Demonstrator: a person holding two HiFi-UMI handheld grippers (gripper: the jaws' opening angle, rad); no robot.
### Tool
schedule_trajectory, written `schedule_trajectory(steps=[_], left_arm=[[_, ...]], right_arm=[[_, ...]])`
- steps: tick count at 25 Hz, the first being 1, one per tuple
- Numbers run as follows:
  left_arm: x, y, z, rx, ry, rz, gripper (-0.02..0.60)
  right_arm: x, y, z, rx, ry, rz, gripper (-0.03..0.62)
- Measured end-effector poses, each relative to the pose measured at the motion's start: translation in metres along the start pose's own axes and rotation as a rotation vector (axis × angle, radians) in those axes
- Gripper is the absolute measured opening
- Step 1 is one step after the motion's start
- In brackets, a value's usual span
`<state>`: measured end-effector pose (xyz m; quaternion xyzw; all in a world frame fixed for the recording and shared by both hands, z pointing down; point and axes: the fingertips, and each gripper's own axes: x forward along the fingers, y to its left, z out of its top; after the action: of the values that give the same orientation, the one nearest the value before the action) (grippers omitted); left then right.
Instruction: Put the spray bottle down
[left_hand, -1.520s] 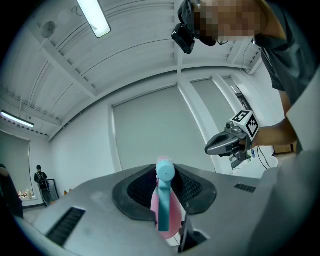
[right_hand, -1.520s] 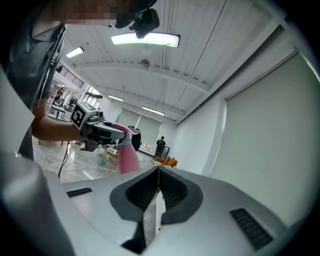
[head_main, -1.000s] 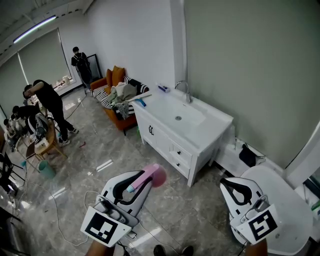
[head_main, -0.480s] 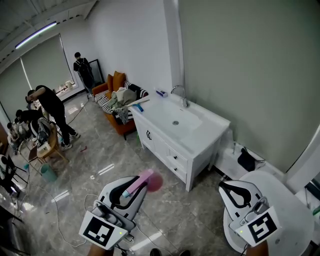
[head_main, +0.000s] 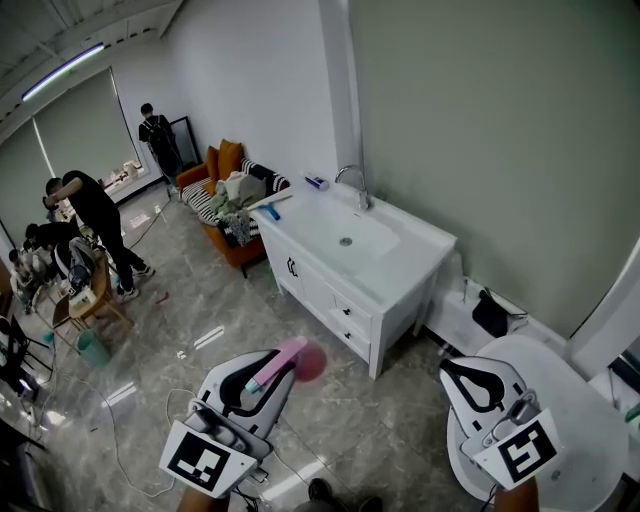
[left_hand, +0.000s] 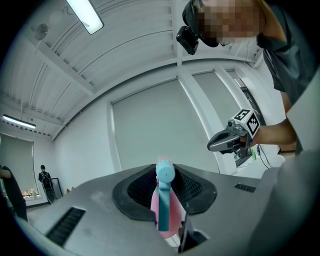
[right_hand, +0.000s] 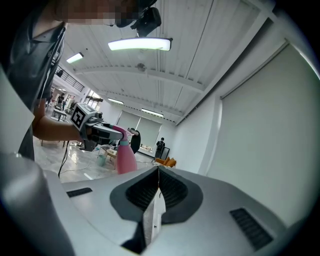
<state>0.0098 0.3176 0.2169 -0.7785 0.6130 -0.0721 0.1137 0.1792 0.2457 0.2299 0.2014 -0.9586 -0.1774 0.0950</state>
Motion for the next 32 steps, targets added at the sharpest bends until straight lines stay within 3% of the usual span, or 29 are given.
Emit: schedule_trajectory(steps=[21,32], left_arm=[[-0.001,0.102,-0.033,-0.025,-0.056,-0.104,0.084],[-0.004,0.127,-0.043,-0.025,-0.091,-0.107,0.084]], right_arm=[[0.098,0.033,0.025,-0.017,0.043,-0.078,0.009],[0.123,0.036,0.039,-0.038,0.076,-0.107,0.009]])
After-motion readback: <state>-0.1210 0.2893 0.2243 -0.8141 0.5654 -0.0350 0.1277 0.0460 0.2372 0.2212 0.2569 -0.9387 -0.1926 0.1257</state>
